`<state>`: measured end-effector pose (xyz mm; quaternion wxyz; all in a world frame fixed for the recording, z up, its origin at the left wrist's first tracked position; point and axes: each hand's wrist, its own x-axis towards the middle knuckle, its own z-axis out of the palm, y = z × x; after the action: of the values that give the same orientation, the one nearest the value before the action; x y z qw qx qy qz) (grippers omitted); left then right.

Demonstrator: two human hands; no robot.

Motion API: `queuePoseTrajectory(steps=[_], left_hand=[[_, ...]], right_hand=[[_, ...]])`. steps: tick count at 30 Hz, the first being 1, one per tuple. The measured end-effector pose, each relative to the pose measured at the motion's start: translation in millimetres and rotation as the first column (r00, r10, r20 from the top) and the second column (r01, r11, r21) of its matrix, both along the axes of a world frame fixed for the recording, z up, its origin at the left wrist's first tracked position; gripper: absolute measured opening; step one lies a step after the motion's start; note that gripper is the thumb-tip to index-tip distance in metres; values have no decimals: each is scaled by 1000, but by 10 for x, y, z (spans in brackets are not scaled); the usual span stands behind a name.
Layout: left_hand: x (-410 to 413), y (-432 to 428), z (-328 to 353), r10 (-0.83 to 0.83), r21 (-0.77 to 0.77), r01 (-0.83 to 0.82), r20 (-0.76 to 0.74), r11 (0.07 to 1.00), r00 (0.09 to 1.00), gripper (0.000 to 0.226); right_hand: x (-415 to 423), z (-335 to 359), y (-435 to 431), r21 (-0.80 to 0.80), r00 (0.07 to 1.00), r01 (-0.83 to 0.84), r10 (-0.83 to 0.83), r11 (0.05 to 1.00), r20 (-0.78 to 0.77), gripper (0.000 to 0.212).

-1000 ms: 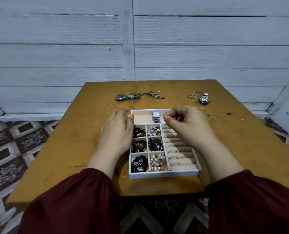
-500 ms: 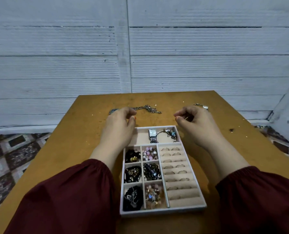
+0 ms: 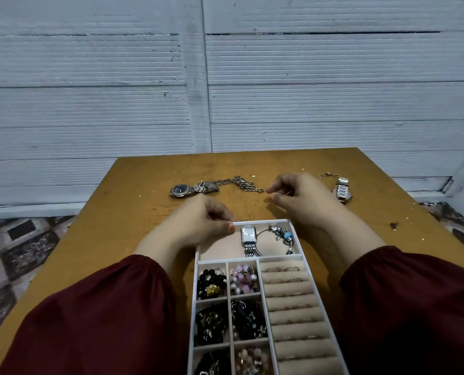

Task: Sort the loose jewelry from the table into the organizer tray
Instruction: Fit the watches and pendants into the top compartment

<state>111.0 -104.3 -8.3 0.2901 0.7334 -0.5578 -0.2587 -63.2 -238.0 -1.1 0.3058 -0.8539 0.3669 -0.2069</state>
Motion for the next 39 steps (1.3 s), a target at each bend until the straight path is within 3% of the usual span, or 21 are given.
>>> queuePoseTrajectory(steps=[8, 14, 27, 39], left_hand=[[22, -4, -28, -26, -19, 25, -56, 1000, 998, 4], [36, -2, -48, -24, -35, 22, -65, 999, 998, 6], [57, 3, -57, -15, -41, 12, -86, 999, 996, 10], [66, -6, -57, -21, -29, 19, -93, 999, 995, 6]], right_hand=[[325, 55, 10, 20, 963, -189, 189, 982, -190, 9], [462, 56, 29, 33, 886, -325, 317, 945, -338, 15], [465, 17, -36, -50, 929, -211, 185, 976, -321, 11], [497, 33, -5, 70, 935, -125, 142, 990, -327, 11]])
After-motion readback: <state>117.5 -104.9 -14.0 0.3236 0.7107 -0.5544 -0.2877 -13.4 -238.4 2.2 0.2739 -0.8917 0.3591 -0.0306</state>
